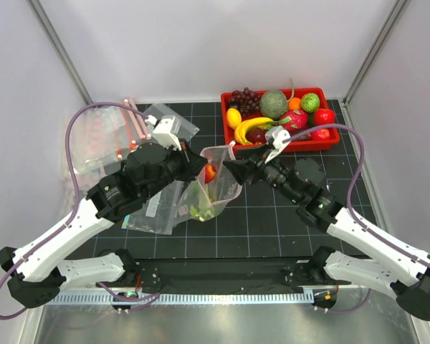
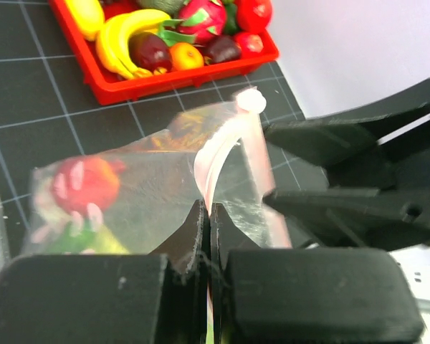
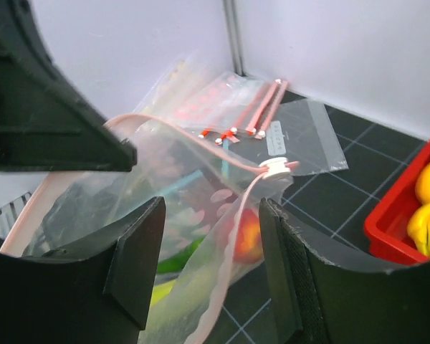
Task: Place the food in the zip-top bag and seal the zipper
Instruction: Place the fake vegetable in the zipper food storage bag, then adjust the zipper food storage bag at the center of the board.
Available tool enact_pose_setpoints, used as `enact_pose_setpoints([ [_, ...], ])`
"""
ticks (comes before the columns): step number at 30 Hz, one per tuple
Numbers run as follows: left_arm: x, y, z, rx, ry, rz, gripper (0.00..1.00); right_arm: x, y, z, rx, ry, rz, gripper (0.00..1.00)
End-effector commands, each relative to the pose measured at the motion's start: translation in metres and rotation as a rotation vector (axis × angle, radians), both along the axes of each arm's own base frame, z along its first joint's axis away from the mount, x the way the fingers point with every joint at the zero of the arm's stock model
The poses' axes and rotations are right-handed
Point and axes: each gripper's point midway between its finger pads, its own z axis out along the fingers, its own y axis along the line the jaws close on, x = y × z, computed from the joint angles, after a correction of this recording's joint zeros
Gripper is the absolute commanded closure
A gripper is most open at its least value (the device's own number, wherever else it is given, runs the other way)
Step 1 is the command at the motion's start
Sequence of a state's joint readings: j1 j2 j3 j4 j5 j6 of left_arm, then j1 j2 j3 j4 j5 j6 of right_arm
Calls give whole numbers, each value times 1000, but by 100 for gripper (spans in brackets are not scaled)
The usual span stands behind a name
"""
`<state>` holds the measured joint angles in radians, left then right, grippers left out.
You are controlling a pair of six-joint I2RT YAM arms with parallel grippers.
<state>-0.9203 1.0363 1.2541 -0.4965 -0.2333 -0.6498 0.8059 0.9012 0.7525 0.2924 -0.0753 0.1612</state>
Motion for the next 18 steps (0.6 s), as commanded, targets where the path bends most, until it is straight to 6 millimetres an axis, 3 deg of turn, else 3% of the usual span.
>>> enact_pose_setpoints([
  [1,10,12,23,-30,-70,71,100,17,-6,-9,-55,165,-109,39],
  [4,19,23,21,2,-92,141,99,23,-1,-33,-108,314,-143,42],
  [9,26,34,21,26,-111,204,99,20,5,-47,-152,431,-147,49],
  [10,26,35,21,29,-115,210,99,17,7,-47,-155,439,-134,60],
  [12,27,38,21,33,-117,226,99,10,11,-42,-163,457,-96,74],
  [13,28,38,20,34,-116,228,100,8,10,-39,-171,459,-95,89],
  [15,28,34,16,34,-107,215,100,5,-4,-24,-182,445,-128,97],
  [18,30,10,5,19,-74,146,99,9,-40,11,-141,360,-272,99],
])
